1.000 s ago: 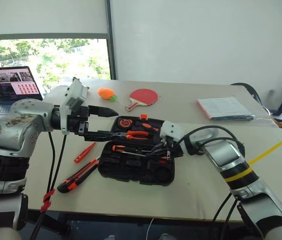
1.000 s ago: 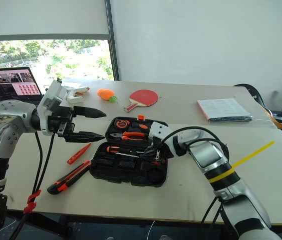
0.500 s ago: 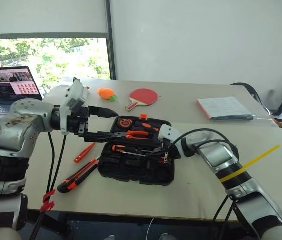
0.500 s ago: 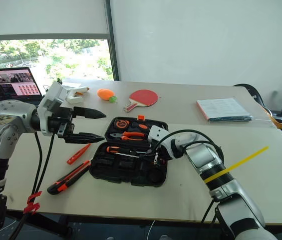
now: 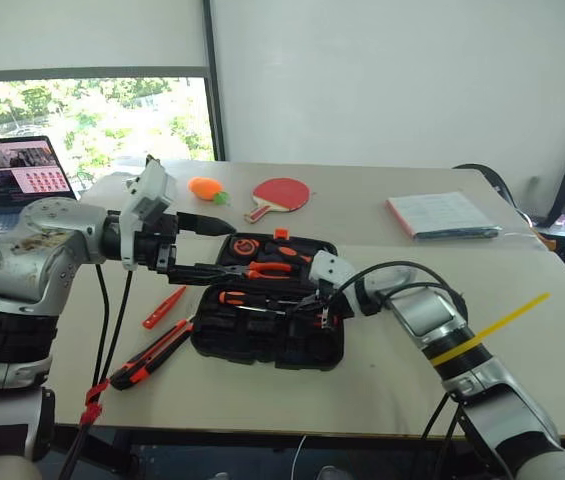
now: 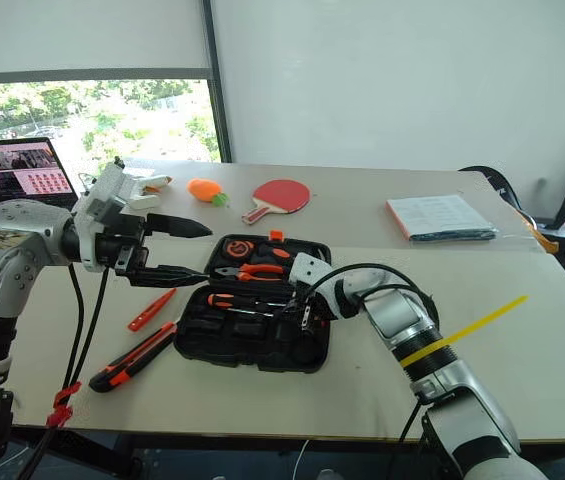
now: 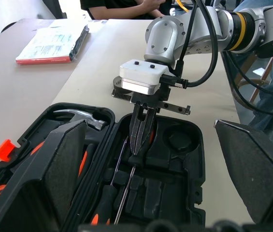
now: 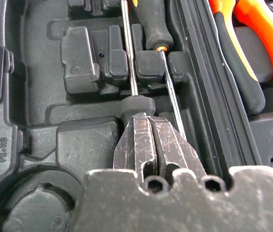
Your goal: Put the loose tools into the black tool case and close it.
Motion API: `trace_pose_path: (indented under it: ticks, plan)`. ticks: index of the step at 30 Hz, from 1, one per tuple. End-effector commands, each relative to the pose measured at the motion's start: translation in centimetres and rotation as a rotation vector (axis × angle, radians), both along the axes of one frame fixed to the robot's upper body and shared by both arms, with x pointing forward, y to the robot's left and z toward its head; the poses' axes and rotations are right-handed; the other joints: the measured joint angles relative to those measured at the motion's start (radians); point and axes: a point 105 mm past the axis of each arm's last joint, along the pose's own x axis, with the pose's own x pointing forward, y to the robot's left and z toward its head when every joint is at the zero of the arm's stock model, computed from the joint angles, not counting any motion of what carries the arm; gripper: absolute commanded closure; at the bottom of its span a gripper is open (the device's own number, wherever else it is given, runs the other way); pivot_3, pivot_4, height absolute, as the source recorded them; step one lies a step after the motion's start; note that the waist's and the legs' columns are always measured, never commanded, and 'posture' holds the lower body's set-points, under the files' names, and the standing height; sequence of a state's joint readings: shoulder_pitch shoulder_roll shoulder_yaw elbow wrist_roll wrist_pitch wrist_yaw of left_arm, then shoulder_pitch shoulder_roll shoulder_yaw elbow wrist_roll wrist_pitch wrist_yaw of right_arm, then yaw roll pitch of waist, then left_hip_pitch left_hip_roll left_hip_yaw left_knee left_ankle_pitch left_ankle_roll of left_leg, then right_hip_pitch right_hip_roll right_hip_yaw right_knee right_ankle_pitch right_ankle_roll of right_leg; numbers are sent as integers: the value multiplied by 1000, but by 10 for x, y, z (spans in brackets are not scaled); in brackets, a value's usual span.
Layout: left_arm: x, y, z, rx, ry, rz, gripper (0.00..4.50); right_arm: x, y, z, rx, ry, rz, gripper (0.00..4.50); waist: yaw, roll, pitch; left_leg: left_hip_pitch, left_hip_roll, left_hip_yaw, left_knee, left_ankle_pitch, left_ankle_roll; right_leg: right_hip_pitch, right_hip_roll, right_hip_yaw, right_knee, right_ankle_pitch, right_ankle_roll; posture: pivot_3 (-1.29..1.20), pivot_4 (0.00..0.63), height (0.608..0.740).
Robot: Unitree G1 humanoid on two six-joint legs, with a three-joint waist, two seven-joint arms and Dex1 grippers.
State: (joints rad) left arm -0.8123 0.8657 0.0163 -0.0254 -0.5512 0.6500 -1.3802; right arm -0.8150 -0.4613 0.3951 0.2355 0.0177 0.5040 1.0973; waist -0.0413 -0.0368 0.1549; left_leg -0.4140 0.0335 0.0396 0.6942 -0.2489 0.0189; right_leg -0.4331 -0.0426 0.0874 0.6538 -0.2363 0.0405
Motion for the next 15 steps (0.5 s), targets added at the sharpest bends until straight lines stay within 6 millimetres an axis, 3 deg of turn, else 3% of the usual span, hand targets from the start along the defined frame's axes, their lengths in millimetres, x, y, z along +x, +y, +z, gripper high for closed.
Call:
trace_pose_path:
  ticks: [1,5,11,12,15]
  plan:
    - [-2,-1,5,11,-41,-13,0,-8,0,-22,-59,48,20,4478,0,0,0,0,0,0,0,0,0,0,0,0,0,0,0,0,150,736]
    - [-1,-1,0,23,-31,-14,0,-5,0,-19,-57,21,13,4478,-1,0,0,1,0,0,0,0,0,0,0,0,1,0,0,0,150,736]
    - [-3,13,-15,77,-9,23,0,-10,1,46,158,-65,26,4478,-3,0,0,0,0,0,0,0,0,-2,0,0,2,-1,-1,0,150,736]
    - [-2,24,-21,103,-7,71,0,-18,-3,69,240,-86,42,4478,-2,0,0,-2,0,0,0,0,0,-4,0,1,3,-1,-1,0,150,736]
    - [-7,59,-38,166,17,213,0,-44,-19,114,376,-131,82,4478,-2,2,2,-3,0,-1,0,0,0,-5,-1,1,3,-1,-1,0,150,736]
